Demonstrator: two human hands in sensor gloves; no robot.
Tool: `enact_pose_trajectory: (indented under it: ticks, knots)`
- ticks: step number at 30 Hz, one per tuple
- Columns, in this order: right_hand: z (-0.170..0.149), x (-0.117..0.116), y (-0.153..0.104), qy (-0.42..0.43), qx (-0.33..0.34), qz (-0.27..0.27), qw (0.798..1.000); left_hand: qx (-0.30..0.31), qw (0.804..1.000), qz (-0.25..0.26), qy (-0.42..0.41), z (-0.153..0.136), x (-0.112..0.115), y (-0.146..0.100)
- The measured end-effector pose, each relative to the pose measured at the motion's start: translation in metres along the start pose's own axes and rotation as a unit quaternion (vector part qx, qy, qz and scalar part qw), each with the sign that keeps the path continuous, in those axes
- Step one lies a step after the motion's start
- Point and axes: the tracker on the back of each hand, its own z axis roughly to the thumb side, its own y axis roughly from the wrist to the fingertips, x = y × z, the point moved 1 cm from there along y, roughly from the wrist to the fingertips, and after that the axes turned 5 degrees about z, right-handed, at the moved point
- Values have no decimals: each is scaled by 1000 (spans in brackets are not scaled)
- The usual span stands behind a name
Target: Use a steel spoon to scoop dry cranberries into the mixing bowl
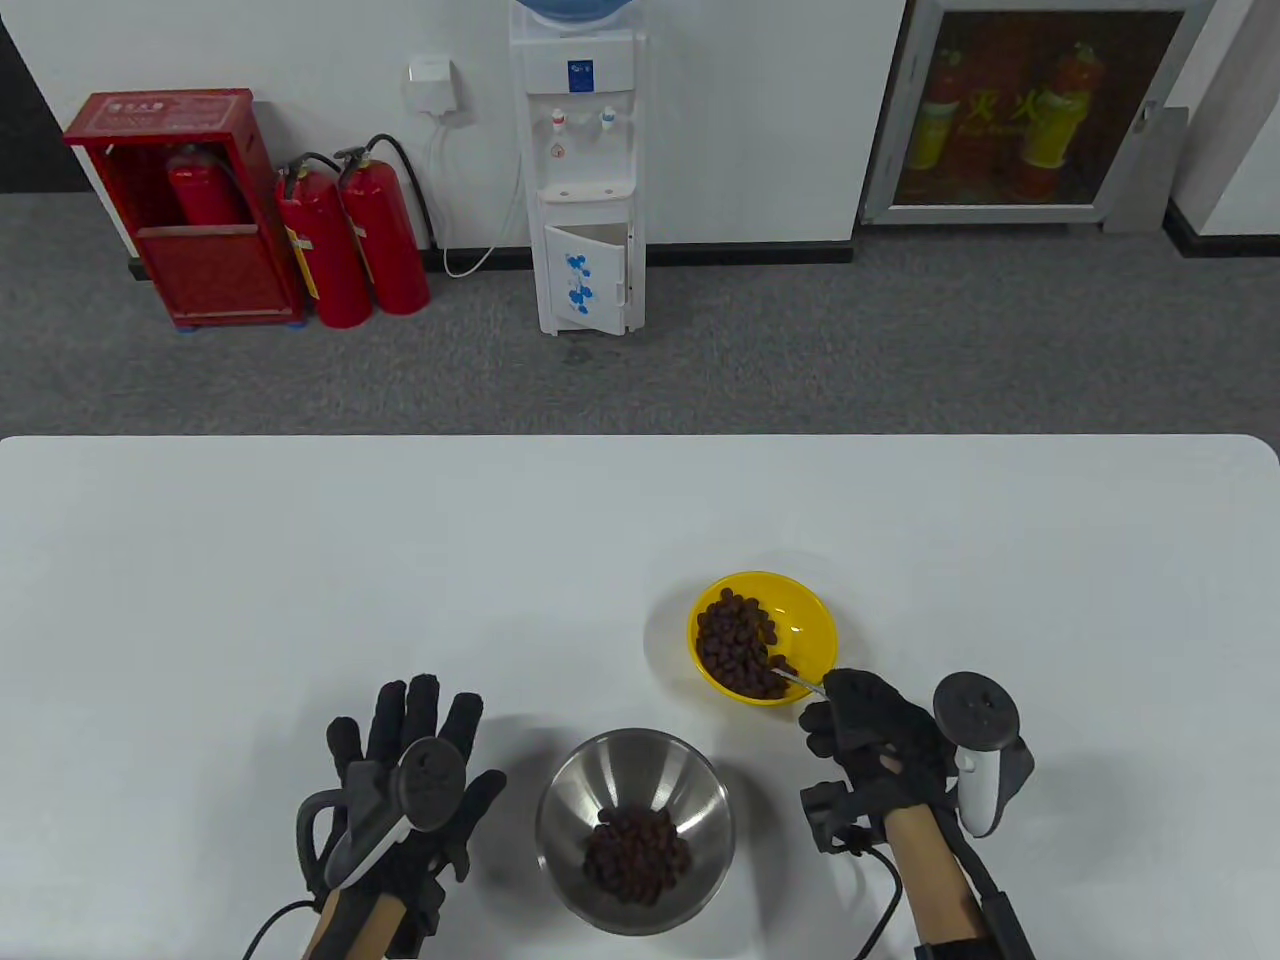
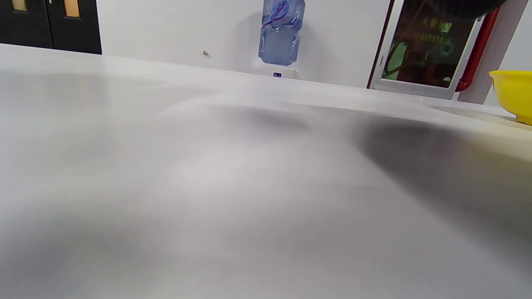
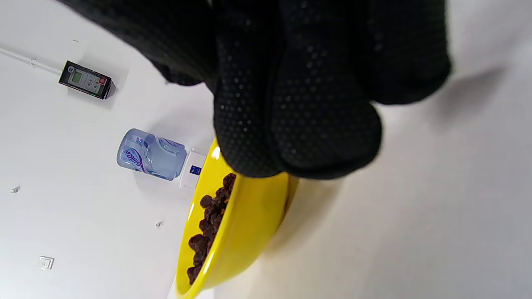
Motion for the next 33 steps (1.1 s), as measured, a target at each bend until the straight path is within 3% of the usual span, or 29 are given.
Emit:
enact_pose_trajectory:
  ticks: [33]
  knots:
    - [-6,18,-4,74,22,-23,997,2,1000,-1,3,1,0,0]
